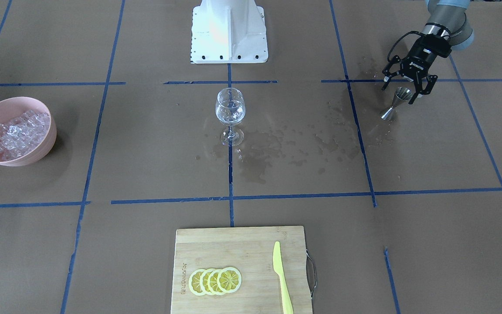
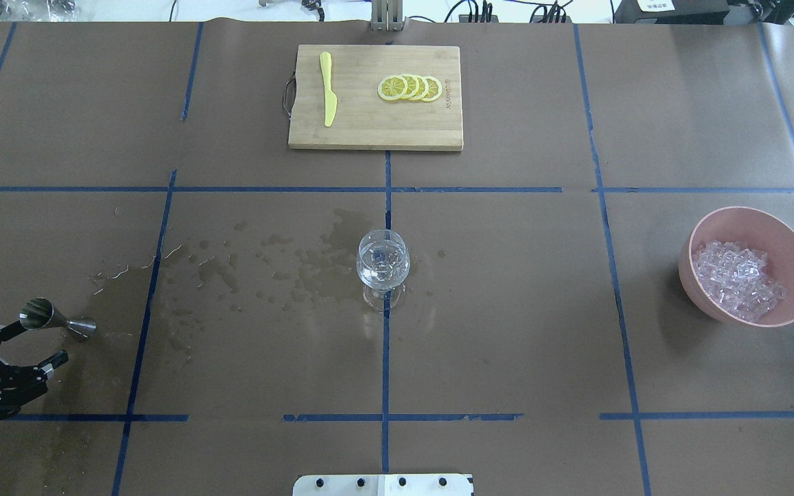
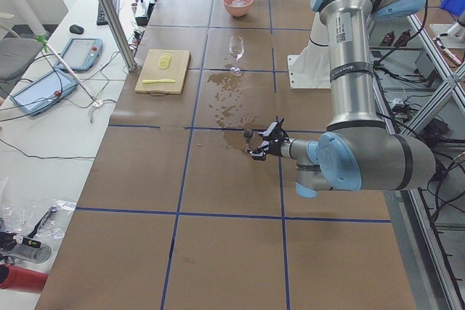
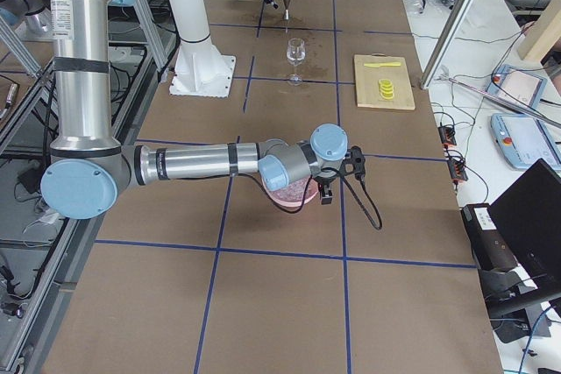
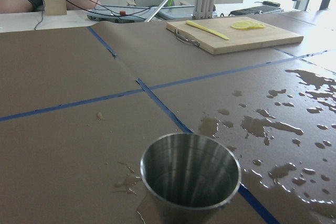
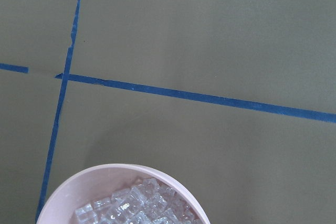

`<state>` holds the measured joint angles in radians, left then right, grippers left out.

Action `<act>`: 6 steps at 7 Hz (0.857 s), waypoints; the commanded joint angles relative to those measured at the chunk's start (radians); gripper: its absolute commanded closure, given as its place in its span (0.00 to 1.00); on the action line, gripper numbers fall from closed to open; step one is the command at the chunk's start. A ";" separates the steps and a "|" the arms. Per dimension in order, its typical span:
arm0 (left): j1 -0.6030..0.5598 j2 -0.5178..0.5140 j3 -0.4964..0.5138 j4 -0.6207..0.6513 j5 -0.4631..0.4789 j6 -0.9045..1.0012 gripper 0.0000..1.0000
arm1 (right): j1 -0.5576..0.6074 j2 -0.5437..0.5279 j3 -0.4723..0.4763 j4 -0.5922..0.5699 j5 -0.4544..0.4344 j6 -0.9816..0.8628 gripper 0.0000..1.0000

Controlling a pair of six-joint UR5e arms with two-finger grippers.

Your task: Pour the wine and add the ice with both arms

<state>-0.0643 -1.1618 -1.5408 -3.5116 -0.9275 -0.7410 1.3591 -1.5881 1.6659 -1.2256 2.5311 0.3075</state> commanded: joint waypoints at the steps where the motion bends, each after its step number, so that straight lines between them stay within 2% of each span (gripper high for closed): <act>1: -0.009 0.155 -0.045 0.011 -0.225 0.000 0.00 | 0.000 -0.004 0.000 0.001 -0.002 -0.001 0.00; 2: -0.061 0.231 -0.047 0.014 -0.395 0.000 0.00 | 0.000 -0.004 0.002 0.001 -0.003 -0.001 0.00; 3: -0.192 0.241 -0.024 0.014 -0.542 0.002 0.00 | 0.000 -0.004 0.006 0.001 -0.003 -0.001 0.00; 4: -0.367 0.222 -0.012 0.028 -0.739 0.005 0.00 | -0.008 -0.004 0.009 0.001 -0.002 -0.001 0.00; 5: -0.531 0.164 0.002 0.131 -0.867 0.081 0.00 | -0.012 -0.010 0.027 0.032 -0.002 0.001 0.00; 6: -0.701 0.031 0.002 0.325 -0.954 0.185 0.00 | -0.014 -0.036 0.041 0.091 -0.003 0.008 0.00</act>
<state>-0.5569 -1.0103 -1.5453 -3.3691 -1.7432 -0.6605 1.3488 -1.6025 1.6898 -1.1899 2.5291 0.3095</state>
